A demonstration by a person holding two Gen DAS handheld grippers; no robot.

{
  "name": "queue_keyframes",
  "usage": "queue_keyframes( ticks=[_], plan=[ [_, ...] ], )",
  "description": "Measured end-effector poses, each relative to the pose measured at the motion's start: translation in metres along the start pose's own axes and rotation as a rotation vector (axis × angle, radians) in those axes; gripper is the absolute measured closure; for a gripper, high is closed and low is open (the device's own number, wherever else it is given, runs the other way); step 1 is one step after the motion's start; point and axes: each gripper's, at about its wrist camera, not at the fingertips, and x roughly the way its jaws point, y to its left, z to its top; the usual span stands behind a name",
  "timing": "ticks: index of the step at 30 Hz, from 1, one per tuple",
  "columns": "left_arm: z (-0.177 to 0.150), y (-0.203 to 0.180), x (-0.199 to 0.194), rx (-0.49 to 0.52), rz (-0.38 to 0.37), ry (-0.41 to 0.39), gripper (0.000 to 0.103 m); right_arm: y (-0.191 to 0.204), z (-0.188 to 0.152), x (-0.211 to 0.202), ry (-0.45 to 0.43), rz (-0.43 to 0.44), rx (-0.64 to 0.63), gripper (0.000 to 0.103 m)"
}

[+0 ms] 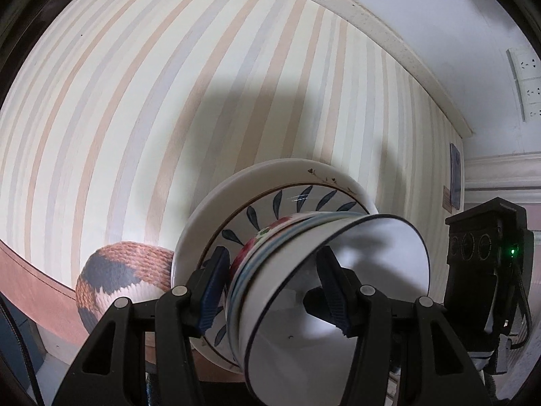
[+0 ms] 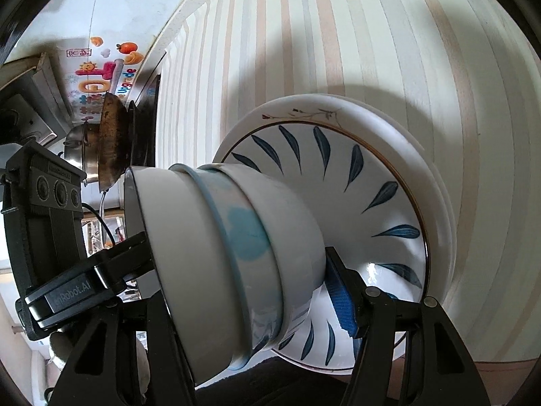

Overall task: Organize plates and bowls
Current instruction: 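Lift the bowl stack with both grippers and carry it over the plate stack, then lower the bowl stack onto the blue-striped plate and open both grippers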

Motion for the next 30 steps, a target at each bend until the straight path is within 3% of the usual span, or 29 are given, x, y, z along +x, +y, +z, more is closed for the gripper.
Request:
queue_keyframes(
  ticks=[13,20,24,26,28,30],
  plan=[
    [-0.001,-0.007,0.0,0.032,0.001,0.0,0.054,-0.006,-0.005,-0.006,0.0,-0.025,0.029,0.039],
    [-0.007,-0.016,-0.017,0.076,0.042,-0.053,0.054,0.002,-0.014,-0.024,-0.038,-0.065,0.007,0.039],
    [-0.016,-0.02,-0.038,0.104,0.087,-0.109,0.054,0.017,-0.025,-0.051,-0.103,-0.101,-0.031,0.039],
    [-0.023,-0.023,-0.052,0.126,0.128,-0.145,0.051,0.029,-0.033,-0.065,-0.147,-0.137,-0.054,0.036],
    [-0.029,-0.024,-0.064,0.147,0.145,-0.176,0.051,0.042,-0.042,-0.079,-0.197,-0.189,-0.083,0.02],
    [-0.036,-0.025,-0.076,0.171,0.155,-0.2,0.048,0.055,-0.054,-0.092,-0.252,-0.243,-0.105,0.013]
  ],
)
